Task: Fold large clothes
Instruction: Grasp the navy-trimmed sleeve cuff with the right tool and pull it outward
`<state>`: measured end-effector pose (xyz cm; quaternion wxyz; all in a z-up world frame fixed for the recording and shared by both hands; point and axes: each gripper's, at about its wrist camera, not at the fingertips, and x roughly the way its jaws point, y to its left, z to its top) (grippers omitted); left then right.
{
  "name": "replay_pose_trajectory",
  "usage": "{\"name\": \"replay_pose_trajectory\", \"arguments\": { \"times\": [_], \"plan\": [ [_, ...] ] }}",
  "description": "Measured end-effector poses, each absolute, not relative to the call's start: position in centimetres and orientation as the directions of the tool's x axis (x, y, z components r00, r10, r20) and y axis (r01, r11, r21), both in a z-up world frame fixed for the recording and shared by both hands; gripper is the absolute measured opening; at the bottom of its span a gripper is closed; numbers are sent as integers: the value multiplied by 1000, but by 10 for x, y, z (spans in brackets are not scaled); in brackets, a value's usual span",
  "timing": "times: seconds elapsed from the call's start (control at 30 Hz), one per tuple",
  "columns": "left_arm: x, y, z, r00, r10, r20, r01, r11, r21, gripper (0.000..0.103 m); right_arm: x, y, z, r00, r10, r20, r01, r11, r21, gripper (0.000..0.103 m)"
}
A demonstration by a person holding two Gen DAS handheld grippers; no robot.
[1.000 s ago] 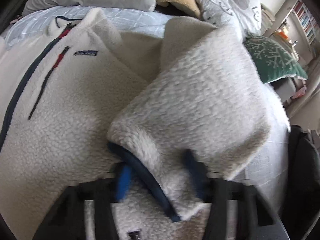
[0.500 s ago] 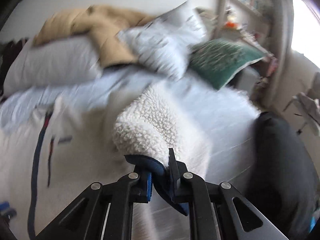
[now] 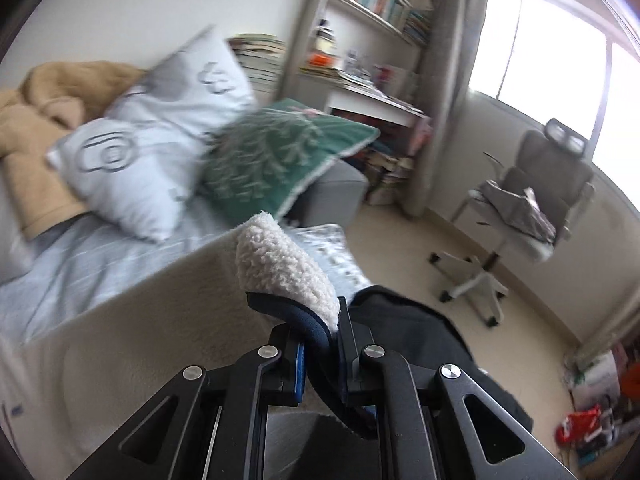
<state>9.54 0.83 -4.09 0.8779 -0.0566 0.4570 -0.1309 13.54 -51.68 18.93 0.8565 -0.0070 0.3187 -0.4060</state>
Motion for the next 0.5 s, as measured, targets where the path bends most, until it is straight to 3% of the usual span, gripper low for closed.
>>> {"name": "replay_pose_trajectory", "arguments": {
  "times": [0.4, 0.47, 0.5],
  "plan": [
    [108, -3, -47, 544, -293, -786, 225, 954, -200, 82, 171, -566, 171, 337, -824, -455, 709, 540, -452, 12],
    [107, -5, -47, 542, -295, -787, 239, 952, -192, 82, 175, -568, 164, 339, -823, -455, 705, 543, -456, 15],
    [106, -6, -46, 542, -297, -786, 245, 951, -190, 82, 175, -568, 161, 337, -823, -457, 705, 542, -457, 24]
  ]
}}
